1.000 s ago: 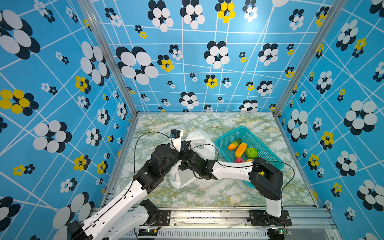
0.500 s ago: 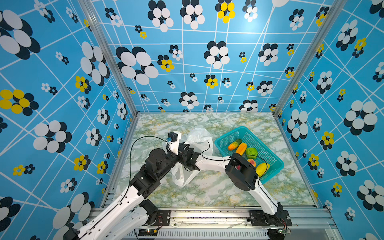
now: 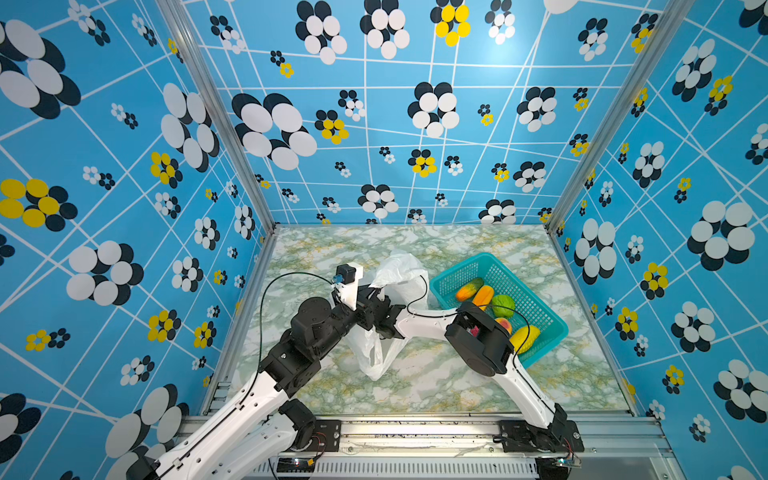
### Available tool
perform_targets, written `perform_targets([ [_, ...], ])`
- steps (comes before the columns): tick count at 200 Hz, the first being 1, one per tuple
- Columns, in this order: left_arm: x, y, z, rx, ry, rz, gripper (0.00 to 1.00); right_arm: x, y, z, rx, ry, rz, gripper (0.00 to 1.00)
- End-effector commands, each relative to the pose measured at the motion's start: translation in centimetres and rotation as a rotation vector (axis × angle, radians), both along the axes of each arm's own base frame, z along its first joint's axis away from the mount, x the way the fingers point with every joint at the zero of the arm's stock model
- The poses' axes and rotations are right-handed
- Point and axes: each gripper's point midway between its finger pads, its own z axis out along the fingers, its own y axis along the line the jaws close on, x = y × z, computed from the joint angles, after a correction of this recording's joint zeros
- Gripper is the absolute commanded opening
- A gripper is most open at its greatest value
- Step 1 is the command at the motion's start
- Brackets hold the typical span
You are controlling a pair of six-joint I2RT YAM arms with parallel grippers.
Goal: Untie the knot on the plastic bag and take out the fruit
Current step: 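Lower the right gripper into the bag toward the two yellow fruits, then grasp the round yellow fruit with the right gripper and lift it out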
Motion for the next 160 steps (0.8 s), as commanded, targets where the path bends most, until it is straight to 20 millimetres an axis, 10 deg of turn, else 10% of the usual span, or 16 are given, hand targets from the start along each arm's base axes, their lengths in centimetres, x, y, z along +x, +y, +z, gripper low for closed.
perform_targets([
  [1,-0.3,0.1,0.9,-0.011,-0.043,-0.004,0.00,-0.8,-2.5,-1.9,-0.103,0.027,0.002,0.52],
  [63,0.2,0.5,0.5,0.002,-0.033,0.030,0.00,-2.0,-4.0,3.9,-0.018,-0.064,0.050,0.28],
  [160,1.4,0.3,-0.2,0.017,0.001,0.066,0.00,-7.6,-7.0,11.9,0.110,-0.205,0.180,0.18],
])
